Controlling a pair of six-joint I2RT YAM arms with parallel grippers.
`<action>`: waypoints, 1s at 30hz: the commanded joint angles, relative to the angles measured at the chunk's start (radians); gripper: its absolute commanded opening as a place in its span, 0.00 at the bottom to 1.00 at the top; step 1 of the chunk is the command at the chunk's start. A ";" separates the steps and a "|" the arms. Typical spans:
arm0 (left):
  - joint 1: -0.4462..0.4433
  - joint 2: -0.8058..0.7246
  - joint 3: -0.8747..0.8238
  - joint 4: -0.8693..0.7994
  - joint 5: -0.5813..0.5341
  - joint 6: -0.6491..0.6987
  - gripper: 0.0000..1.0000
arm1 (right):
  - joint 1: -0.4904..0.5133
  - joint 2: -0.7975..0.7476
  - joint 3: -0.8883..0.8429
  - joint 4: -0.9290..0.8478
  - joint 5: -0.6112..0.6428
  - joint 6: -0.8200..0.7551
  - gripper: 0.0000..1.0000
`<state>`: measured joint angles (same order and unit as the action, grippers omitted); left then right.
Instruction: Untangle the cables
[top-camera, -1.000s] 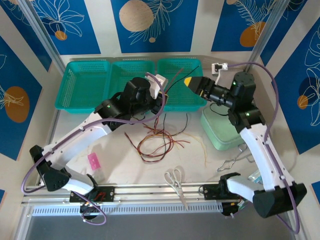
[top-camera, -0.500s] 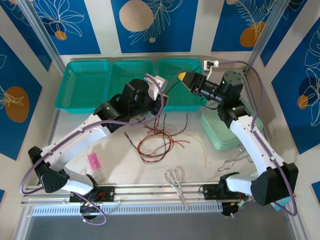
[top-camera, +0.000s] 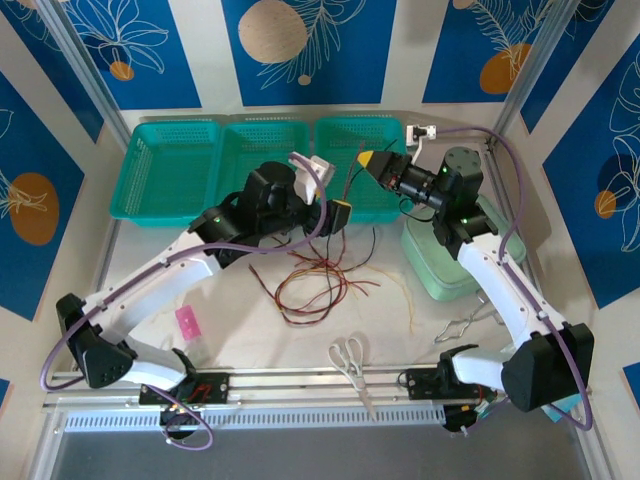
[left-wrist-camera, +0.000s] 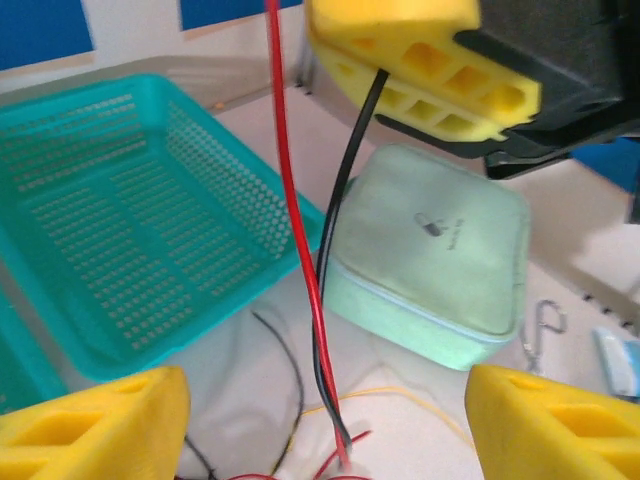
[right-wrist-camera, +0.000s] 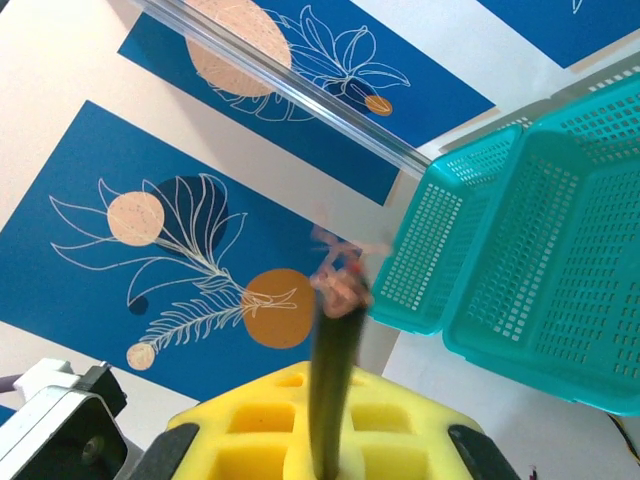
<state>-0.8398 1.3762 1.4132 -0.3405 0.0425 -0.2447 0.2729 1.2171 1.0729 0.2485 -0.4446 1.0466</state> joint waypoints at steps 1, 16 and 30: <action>0.077 -0.071 -0.067 0.192 0.227 -0.102 0.73 | 0.003 -0.035 -0.002 0.015 -0.003 -0.031 0.00; 0.158 0.027 -0.044 0.383 0.431 -0.300 0.61 | 0.016 -0.002 0.054 -0.004 -0.095 -0.059 0.00; 0.157 0.095 -0.053 0.513 0.430 -0.357 0.36 | 0.032 -0.004 0.061 -0.020 -0.101 -0.066 0.00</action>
<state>-0.6872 1.4658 1.3529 0.0845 0.4450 -0.5774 0.2955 1.2156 1.0996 0.2379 -0.5262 0.9989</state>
